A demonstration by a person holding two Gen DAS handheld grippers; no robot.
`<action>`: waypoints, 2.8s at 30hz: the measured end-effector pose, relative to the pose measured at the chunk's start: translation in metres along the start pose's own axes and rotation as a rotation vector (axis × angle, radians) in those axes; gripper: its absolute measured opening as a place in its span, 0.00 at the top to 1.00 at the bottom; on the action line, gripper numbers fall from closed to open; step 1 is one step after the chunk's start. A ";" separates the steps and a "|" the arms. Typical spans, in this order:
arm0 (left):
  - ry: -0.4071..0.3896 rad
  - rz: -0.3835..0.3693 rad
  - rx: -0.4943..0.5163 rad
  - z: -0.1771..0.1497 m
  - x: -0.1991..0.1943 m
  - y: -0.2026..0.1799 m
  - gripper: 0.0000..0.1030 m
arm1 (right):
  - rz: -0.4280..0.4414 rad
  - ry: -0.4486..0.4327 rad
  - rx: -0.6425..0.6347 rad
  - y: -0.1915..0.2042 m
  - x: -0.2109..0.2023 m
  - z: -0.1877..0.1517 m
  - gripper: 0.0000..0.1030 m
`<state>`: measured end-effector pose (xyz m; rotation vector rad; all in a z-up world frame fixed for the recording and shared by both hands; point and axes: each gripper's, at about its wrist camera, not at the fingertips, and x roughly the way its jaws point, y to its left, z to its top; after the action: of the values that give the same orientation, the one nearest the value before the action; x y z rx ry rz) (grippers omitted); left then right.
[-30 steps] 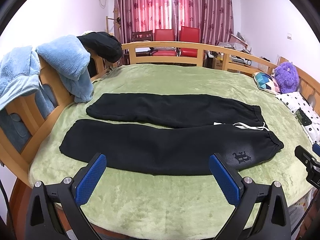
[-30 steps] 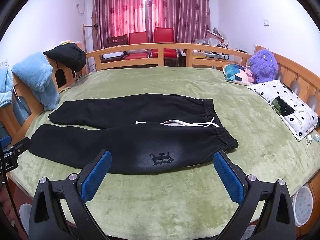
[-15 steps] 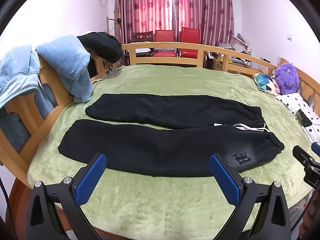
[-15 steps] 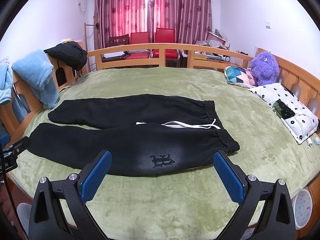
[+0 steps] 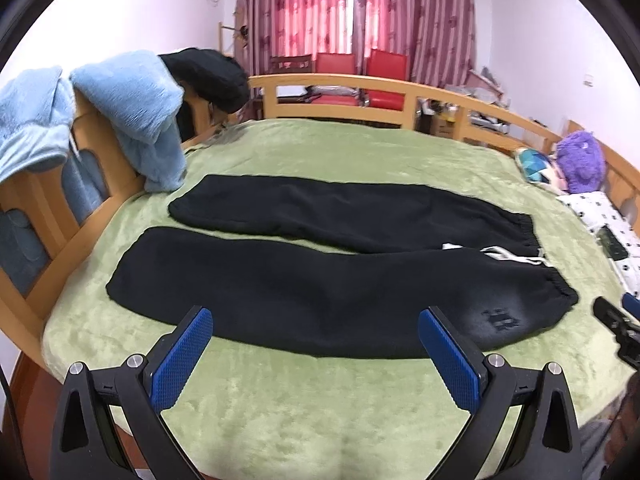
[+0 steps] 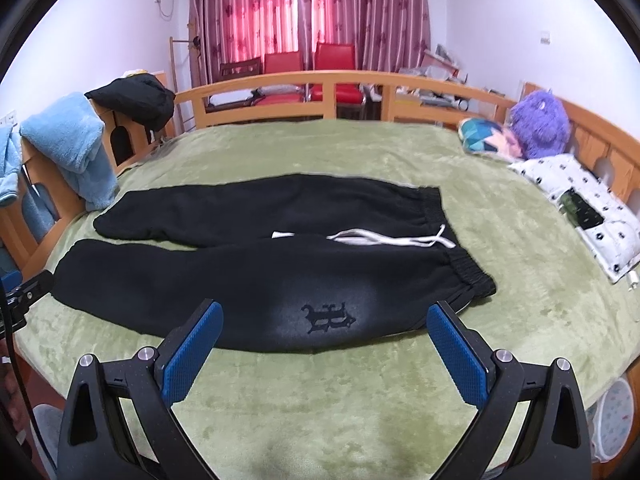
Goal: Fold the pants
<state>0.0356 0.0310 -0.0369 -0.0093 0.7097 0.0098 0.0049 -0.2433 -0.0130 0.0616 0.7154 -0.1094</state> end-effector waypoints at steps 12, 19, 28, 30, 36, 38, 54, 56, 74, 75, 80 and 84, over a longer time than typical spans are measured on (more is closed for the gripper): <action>0.142 0.138 -0.096 -0.029 0.090 0.073 0.08 | -0.032 0.173 0.077 -0.050 0.102 -0.045 0.26; 0.184 0.181 -0.201 -0.038 0.136 0.111 0.11 | -0.071 0.255 0.150 -0.079 0.145 -0.068 0.38; 0.197 0.111 -0.367 -0.048 0.181 0.137 0.30 | -0.010 0.282 0.210 -0.077 0.172 -0.077 0.40; 0.227 0.084 -0.392 -0.051 0.190 0.137 0.38 | 0.040 0.298 0.274 -0.079 0.181 -0.079 0.40; 0.208 0.075 -0.388 -0.051 0.196 0.135 0.38 | 0.115 0.261 0.380 -0.086 0.185 -0.075 0.39; 0.205 0.057 -0.415 -0.052 0.195 0.139 0.38 | 0.127 0.254 0.363 -0.084 0.180 -0.075 0.39; 0.183 -0.002 -0.495 -0.047 0.195 0.152 0.38 | 0.200 0.247 0.519 -0.100 0.211 -0.064 0.31; 0.188 0.008 -0.484 -0.046 0.198 0.149 0.38 | 0.174 0.240 0.493 -0.092 0.214 -0.062 0.30; 0.212 0.041 -0.585 -0.041 0.222 0.166 0.72 | 0.128 0.227 0.336 -0.076 0.218 -0.058 0.67; 0.208 0.051 -0.574 -0.039 0.224 0.164 0.82 | 0.138 0.220 0.337 -0.075 0.217 -0.059 0.75; 0.160 -0.010 -0.595 -0.022 0.203 0.173 0.89 | 0.201 0.167 0.386 -0.082 0.205 -0.051 0.83; 0.095 -0.041 -0.551 0.011 0.180 0.170 0.89 | 0.237 0.111 0.411 -0.085 0.189 -0.022 0.85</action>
<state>0.1772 0.2026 -0.1470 -0.5553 0.7837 0.1659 0.1220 -0.3407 -0.1557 0.5478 0.7827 -0.0244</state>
